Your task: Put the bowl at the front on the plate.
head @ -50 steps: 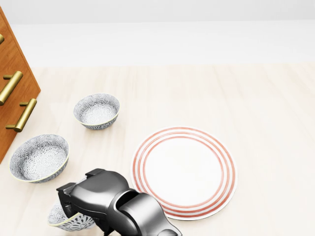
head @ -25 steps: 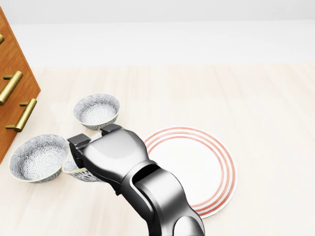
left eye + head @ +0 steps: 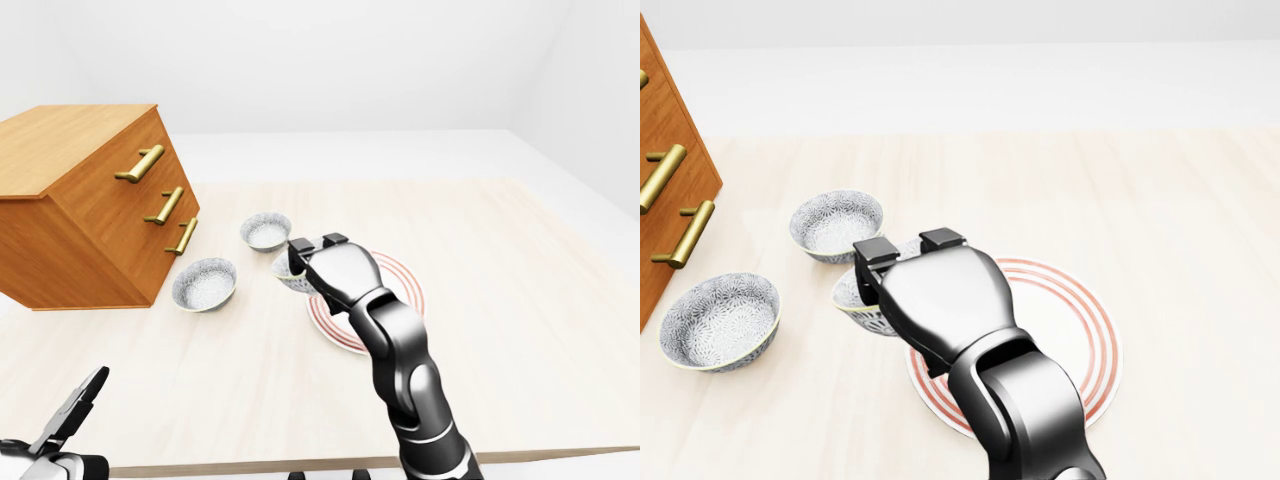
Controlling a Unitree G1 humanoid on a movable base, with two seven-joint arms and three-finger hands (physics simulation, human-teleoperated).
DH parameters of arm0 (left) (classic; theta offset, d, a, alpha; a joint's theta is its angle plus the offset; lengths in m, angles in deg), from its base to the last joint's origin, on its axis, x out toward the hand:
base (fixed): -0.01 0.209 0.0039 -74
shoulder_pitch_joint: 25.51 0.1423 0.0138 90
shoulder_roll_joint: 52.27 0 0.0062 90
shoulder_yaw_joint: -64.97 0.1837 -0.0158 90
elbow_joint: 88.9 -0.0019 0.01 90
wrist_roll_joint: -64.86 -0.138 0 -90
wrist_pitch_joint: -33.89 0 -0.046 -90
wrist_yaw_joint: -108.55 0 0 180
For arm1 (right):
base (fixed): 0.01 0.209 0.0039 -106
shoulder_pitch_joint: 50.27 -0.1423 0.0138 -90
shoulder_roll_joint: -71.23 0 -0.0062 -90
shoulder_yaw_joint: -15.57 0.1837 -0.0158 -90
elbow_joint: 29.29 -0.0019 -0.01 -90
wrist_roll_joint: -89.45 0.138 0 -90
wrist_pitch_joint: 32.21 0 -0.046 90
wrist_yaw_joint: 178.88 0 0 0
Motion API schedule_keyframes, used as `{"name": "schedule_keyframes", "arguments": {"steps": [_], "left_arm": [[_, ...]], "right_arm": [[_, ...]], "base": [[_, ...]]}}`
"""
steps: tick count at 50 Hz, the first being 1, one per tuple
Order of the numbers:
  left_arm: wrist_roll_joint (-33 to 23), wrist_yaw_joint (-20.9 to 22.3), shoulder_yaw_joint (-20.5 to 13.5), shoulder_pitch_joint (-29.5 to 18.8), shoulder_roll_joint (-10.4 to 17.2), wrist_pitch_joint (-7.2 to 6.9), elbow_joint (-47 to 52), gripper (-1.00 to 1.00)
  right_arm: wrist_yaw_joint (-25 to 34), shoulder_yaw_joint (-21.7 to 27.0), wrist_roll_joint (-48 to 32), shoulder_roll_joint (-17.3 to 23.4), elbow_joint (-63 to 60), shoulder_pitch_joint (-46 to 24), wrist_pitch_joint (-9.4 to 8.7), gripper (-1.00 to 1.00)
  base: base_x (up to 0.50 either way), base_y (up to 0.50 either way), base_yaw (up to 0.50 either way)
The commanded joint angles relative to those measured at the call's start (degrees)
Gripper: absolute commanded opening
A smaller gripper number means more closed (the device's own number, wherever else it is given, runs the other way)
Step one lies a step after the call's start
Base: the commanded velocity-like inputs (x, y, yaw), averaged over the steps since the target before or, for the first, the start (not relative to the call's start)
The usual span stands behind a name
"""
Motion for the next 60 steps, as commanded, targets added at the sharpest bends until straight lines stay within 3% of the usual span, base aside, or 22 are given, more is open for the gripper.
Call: {"name": "schedule_keyframes", "arguments": {"steps": [1,8,13,17,19,25,28,31,36,42,45,60], "left_arm": [[0.0,0.0,0.0,0.0,0.0,0.29,-0.1,1.0],[-0.1,0.0,0.2,-0.1,0.0,0.83,-0.7,1.0],[-0.1,0.0,0.0,0.2,-0.1,-0.06,0.4,1.0],[-0.2,0.0,-0.1,0.1,-0.2,0.11,0.2,1.0],[-0.3,0.0,0.0,0.0,-0.2,0.42,-0.1,1.0],[-0.2,0.0,0.0,0.2,-0.2,0.54,0.1,1.0],[-0.1,0.0,-0.1,0.3,-0.2,0.42,0.4,1.0],[-0.3,0.0,0.1,-0.1,-0.1,1.34,-0.7,1.0],[-0.2,0.0,0.1,0.1,-0.1,1.35,-0.5,1.0],[-0.1,0.0,0.2,0.1,0.0,1.55,-0.7,1.0],[0.0,0.0,0.2,0.1,0.0,1.61,-0.7,1.0],[0.0,0.0,0.2,0.1,0.0,1.61,-0.7,1.0]], "right_arm": [[0.0,0.5,-3.0,2.6,-3.5,6.1,-2.68,-1.0],[-7.7,0.9,-3.4,3.7,-3.9,7.8,-2.68,-1.0],[-12.3,0.4,-3.8,4.9,-4.8,8.5,-2.68,-1.0],[-15.5,-0.2,-5.8,5.4,-6.9,9.5,-2.68,-1.0],[-17.6,-0.6,-6.0,5.7,-7.6,10.0,-1.89,-1.0],[-25.5,0.1,-3.7,7.7,-5.7,11.5,3.22,-1.0],[-29.6,0.0,-6.4,8.5,-5.3,12.6,4.51,-1.0],[-32.9,0.2,-5.7,8.8,-2.9,13.6,5.61,-1.0],[-33.8,0.5,-6.4,8.9,-2.1,13.8,5.55,-1.0],[-35.5,0.6,-6.0,8.4,-1.0,14.4,3.2,-1.0],[-33.2,-0.4,-6.8,8.0,0.1,14.6,2.01,-1.0],[-33.2,-0.7,-6.6,8.2,0.1,14.5,1.67,-1.0]], "base": [[0.0,0.0,0.0],[0.0,0.0,0.0],[0.0,0.0,0.0],[0.0,0.0,0.0],[0.0,0.0,0.0],[0.0,0.0,0.0],[0.0,0.0,0.0],[0.0,0.0,0.0],[0.0,0.0,0.0],[0.0,0.0,0.0],[0.0,0.0,0.0],[0.0,0.0,0.0]]}}
